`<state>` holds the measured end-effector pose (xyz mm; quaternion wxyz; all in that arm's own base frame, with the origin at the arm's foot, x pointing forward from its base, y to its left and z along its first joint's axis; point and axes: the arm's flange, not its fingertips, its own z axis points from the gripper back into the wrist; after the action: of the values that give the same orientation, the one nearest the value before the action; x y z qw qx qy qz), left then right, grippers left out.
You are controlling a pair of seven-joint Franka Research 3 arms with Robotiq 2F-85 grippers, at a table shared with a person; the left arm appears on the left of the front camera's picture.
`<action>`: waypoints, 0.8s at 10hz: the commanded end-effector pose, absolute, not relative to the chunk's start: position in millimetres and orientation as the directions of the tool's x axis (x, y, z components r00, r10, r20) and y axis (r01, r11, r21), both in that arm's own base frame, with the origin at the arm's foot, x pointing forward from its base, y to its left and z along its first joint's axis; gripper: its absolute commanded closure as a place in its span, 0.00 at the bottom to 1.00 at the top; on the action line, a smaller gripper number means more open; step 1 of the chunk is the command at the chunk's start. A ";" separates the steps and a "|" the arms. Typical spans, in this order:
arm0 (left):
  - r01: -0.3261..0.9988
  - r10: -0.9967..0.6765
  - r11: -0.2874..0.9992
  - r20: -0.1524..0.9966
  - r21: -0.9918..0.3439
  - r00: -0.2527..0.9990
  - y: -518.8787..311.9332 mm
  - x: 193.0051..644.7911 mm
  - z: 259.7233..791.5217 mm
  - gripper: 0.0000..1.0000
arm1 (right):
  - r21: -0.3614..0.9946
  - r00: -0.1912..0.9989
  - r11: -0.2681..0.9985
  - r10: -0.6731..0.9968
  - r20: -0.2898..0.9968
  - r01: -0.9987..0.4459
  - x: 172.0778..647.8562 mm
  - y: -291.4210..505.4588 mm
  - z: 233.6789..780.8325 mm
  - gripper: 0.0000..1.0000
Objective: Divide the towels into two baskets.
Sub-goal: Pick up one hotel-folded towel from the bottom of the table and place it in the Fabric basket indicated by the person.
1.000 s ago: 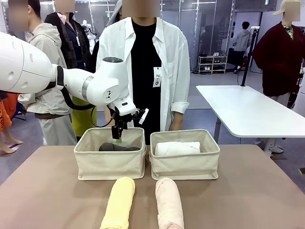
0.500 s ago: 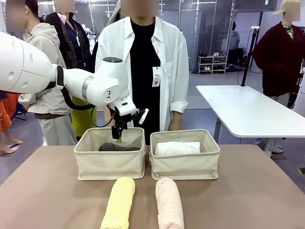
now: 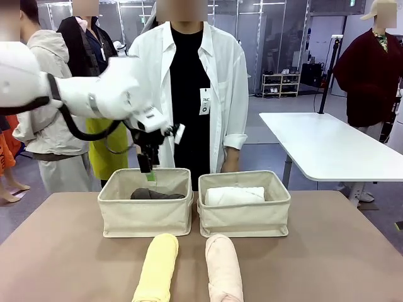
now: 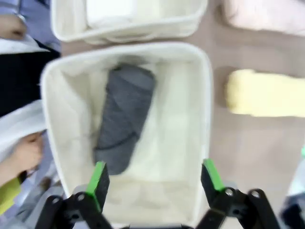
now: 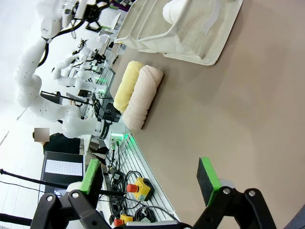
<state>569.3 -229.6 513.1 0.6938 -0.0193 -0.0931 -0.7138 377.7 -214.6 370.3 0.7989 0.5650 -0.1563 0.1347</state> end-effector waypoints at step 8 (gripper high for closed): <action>0.766 -0.288 0.305 0.712 -0.566 0.640 73.3 403.8 459.7 0.04 | 0.852 0.906 0.331 0.023 0.422 -0.406 376.1 -211.2 370.1 0.00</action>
<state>421.0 47.6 473.5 0.7843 -0.4347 -0.2163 -0.3863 377.5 -214.9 370.5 0.7989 0.5648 -0.1568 0.1345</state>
